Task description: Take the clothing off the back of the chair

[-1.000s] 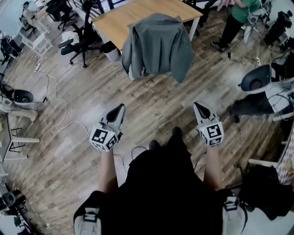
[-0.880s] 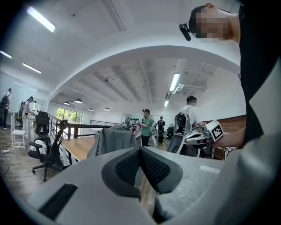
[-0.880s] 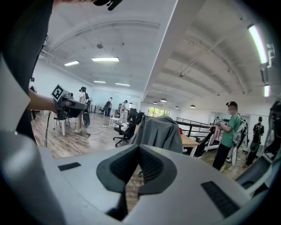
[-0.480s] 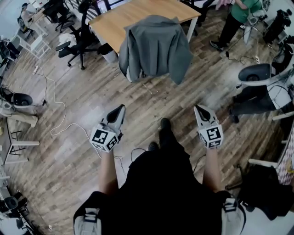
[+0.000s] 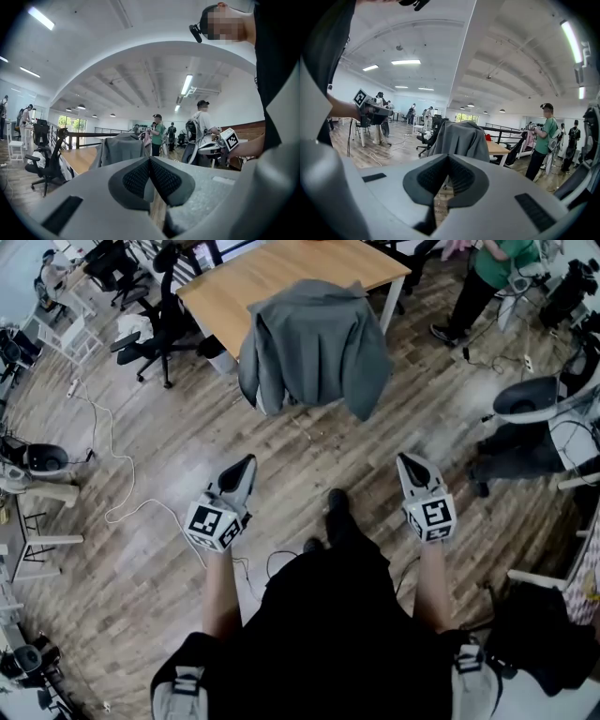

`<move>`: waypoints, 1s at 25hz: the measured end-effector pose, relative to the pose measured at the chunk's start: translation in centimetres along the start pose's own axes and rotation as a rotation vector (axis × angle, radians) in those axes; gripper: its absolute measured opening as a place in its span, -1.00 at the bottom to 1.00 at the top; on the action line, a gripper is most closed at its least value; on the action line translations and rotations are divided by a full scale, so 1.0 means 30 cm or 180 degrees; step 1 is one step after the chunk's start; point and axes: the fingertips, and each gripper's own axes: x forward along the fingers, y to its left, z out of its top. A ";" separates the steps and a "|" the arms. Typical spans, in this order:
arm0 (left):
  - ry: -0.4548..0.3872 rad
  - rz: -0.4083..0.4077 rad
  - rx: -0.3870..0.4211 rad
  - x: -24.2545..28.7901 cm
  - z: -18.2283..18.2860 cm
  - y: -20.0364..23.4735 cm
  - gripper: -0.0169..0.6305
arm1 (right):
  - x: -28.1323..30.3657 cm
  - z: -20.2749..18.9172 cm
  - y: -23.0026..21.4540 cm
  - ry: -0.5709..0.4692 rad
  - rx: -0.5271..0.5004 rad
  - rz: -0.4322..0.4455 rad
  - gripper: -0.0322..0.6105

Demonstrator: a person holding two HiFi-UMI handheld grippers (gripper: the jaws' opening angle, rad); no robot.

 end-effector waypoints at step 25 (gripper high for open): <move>-0.0041 0.0405 -0.0008 0.311 0.094 0.208 -0.94 | 0.402 0.071 -0.319 -0.0159 -0.0098 0.0254 -0.90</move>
